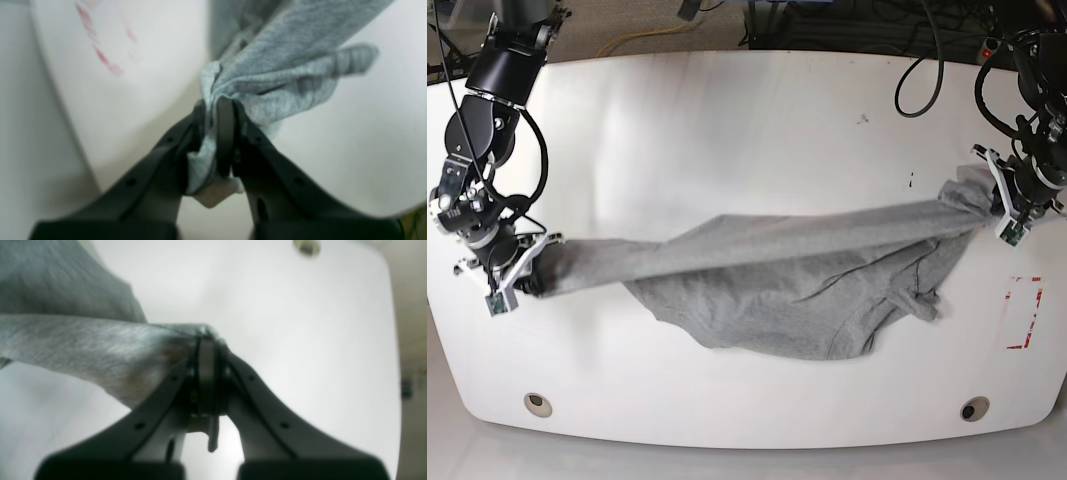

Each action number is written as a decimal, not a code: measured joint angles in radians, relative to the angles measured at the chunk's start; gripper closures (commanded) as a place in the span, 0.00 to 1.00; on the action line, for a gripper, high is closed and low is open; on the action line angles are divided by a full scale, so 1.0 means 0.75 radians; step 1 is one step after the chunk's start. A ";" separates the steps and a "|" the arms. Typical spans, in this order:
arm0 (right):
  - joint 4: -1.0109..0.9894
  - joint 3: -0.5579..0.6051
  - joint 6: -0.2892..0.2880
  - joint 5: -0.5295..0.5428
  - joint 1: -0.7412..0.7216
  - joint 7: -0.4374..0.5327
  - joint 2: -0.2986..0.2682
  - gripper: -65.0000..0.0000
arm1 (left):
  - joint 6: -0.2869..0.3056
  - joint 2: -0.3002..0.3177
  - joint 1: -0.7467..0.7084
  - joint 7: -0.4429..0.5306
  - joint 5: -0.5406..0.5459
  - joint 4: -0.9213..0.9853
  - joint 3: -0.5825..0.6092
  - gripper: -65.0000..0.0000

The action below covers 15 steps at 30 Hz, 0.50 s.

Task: Fold the T-shirt properly
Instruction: 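Lift the shirt with both grippers and stretch it apart, then lay the shirt flat, right gripper releasing and regrasping its edge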

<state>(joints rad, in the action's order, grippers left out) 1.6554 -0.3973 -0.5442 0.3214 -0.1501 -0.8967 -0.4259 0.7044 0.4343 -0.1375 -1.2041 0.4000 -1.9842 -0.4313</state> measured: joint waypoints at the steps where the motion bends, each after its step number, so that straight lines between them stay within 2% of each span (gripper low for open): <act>1: 0.001 -0.016 0.003 -0.007 0.026 -0.002 0.009 1.00 | -0.001 -0.001 -0.020 0.007 0.002 -0.001 0.000 1.00; 10: 0.008 -0.149 -0.003 -0.002 0.258 -0.004 0.095 1.00 | 0.000 -0.010 -0.240 0.020 0.006 0.000 -0.065 1.00; 15: 0.008 -0.211 -0.070 -0.007 0.340 -0.003 0.136 1.00 | 0.000 -0.010 -0.328 0.031 0.012 0.000 -0.065 1.00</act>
<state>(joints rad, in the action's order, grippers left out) 1.6615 -0.5556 -0.5968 0.3161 0.1047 -0.8989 -0.3237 0.7044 0.4271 -0.3832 -1.1812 0.4088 -1.9842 -0.4797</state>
